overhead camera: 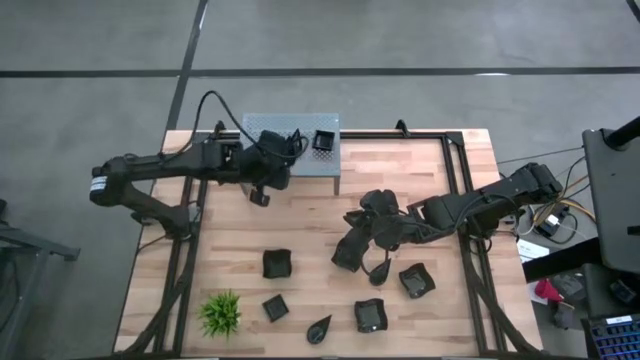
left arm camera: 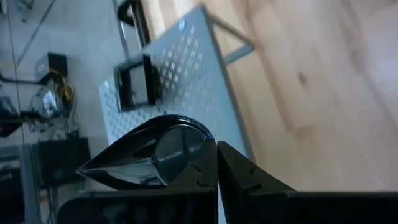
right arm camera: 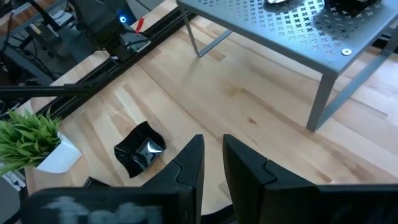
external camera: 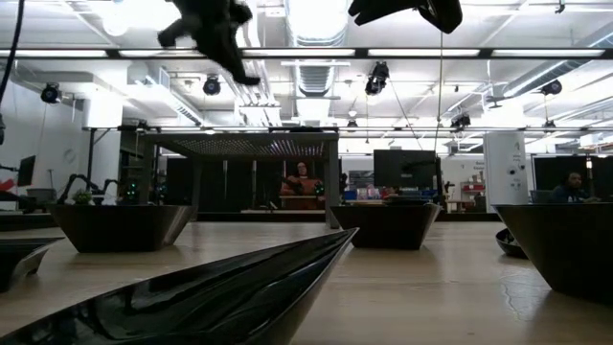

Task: Pick & Place Mini shaped plates
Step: Stack the middle left drop-shaped plate on the other drop plate on the shelf

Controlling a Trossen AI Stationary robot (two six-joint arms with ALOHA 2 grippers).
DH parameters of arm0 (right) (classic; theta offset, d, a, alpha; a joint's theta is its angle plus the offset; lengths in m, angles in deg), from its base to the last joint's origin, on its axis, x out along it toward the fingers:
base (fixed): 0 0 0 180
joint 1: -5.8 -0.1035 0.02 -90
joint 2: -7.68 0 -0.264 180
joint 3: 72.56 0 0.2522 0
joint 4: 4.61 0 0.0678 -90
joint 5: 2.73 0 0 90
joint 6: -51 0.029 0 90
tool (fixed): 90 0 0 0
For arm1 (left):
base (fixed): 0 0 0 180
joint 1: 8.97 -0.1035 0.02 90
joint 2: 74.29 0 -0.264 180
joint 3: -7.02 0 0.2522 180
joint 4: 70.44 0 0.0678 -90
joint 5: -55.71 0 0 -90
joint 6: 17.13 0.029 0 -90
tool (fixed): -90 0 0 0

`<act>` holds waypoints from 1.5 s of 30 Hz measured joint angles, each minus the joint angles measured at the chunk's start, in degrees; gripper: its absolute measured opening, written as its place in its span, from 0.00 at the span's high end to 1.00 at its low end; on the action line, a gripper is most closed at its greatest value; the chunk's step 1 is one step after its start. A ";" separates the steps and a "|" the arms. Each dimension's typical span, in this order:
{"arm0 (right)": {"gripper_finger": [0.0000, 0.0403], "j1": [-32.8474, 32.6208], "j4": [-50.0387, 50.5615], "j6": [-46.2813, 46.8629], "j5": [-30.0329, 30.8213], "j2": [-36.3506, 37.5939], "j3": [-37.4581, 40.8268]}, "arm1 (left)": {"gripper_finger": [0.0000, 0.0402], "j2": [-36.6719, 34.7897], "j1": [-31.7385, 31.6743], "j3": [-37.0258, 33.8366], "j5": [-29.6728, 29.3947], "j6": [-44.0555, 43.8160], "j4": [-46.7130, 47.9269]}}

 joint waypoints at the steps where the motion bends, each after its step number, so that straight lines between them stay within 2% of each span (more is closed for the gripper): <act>1: 0.86 0.00 -0.02 0.10 0.02 0.00 0.00 | 1.00 0.12 -0.39 -1.18 -0.17 0.08 -1.01; 4: 0.86 -0.02 -0.10 0.80 0.01 0.00 0.00 | 1.00 0.56 -1.54 -4.24 -1.07 0.59 -4.92; 8: 0.86 -0.02 -0.25 2.03 0.02 0.00 0.00 | 1.00 2.01 -2.77 -7.82 -6.81 3.10 -10.62; 20: 0.86 -0.04 -2.72 3.43 1.09 0.00 0.00 | 1.00 7.37 -7.00 -8.64 -6.81 3.13 -18.73; 39: 0.86 -0.15 -2.59 3.11 1.08 0.00 0.17 | 1.00 10.40 -7.89 -7.99 -7.65 3.13 -17.62; 45: 0.86 -0.13 -2.58 2.86 1.07 0.00 0.24 | 0.95 10.37 -7.89 -7.99 -7.50 3.04 -17.58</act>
